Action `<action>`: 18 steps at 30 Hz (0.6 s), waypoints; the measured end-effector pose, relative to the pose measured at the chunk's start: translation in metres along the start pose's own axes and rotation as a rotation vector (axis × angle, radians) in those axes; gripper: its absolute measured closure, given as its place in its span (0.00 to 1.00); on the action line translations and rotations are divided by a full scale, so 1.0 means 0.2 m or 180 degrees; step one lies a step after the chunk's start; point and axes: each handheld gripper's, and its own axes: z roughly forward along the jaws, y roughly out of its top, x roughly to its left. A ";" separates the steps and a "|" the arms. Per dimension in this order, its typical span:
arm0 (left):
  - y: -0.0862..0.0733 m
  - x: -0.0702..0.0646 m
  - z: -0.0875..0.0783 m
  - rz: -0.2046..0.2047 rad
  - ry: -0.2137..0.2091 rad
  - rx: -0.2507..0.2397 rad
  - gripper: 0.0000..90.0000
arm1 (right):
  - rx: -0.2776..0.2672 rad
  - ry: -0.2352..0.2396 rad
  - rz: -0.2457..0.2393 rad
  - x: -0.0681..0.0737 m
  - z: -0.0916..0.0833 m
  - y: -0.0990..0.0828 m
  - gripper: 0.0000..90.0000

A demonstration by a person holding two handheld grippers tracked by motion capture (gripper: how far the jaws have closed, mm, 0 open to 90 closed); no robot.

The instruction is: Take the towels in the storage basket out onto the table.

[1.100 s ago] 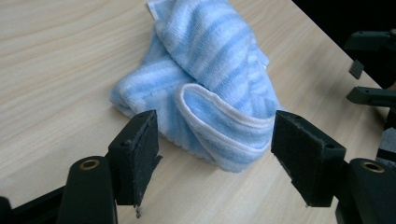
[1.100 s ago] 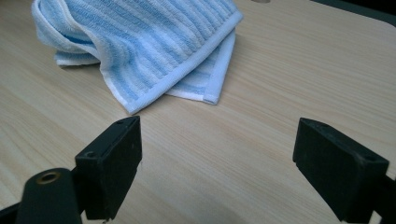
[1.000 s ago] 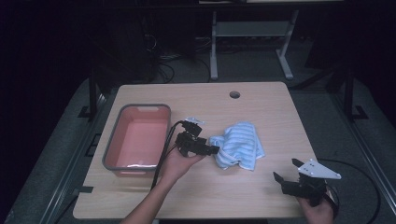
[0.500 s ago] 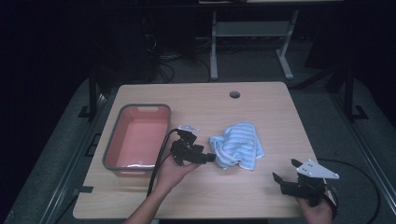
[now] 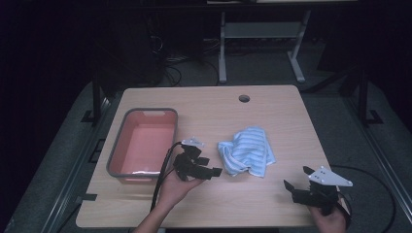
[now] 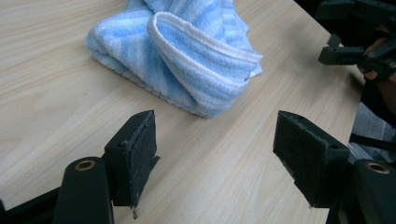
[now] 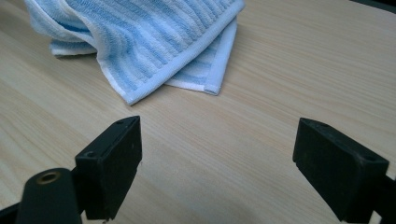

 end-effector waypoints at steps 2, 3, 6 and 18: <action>-0.02 0.00 0.00 0.0008 -0.0007 -0.0007 0.33 | 0.0001 -0.0004 0.0000 0.00 0.00 0.00 0.17; -0.02 -0.01 0.00 0.0023 -0.0003 0.0002 0.33 | 0.0000 -0.0004 0.0000 0.00 0.00 0.00 0.17; -0.05 -0.01 0.00 0.0028 -0.0023 -0.0007 0.33 | -0.0001 -0.0006 -0.0003 0.00 0.00 0.00 0.17; -0.14 -0.03 -0.01 0.0046 0.0038 -0.0003 0.33 | 0.0005 -0.0026 -0.0016 0.01 0.00 0.00 0.17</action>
